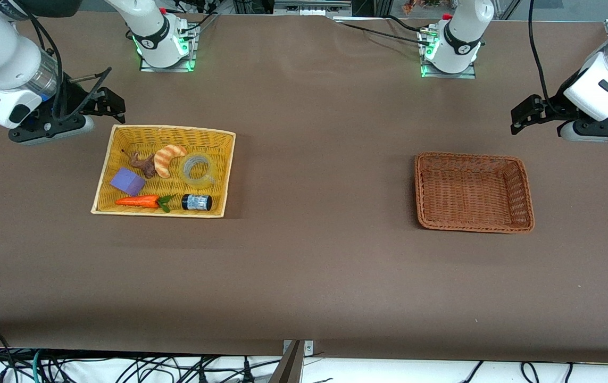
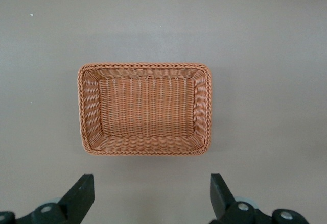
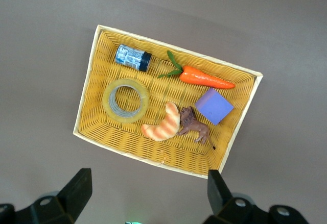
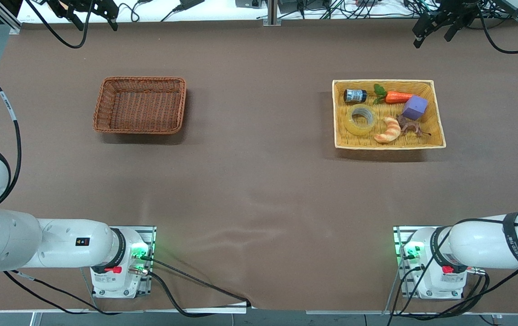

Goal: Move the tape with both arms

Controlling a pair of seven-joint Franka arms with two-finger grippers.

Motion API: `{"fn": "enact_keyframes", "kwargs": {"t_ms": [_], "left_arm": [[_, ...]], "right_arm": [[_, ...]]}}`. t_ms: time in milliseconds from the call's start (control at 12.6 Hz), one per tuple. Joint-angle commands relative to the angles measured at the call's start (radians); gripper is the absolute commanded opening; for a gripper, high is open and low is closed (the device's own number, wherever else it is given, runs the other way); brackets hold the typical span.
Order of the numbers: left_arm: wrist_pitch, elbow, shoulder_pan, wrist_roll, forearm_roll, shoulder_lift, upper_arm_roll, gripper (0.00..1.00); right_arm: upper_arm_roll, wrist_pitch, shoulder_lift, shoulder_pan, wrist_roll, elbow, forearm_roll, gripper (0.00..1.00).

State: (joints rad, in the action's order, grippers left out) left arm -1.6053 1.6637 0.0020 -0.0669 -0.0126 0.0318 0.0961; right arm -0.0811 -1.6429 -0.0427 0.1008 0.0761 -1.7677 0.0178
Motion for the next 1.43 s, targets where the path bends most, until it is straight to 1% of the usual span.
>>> {"fn": "enact_keyframes", "kwargs": {"t_ms": [0,1350], "left_arm": [[0.024,-0.033,0.007,0.002,0.014,-0.013,0.008,1.00],[0.025,-0.033,0.007,0.002,0.013,-0.013,0.008,1.00]], "right_arm": [[-0.002,0.018,-0.012,-0.004,0.008,0.007,0.010,1.00],[-0.003,0.028,-0.014,-0.004,0.010,-0.009,0.005,1.00]]}}
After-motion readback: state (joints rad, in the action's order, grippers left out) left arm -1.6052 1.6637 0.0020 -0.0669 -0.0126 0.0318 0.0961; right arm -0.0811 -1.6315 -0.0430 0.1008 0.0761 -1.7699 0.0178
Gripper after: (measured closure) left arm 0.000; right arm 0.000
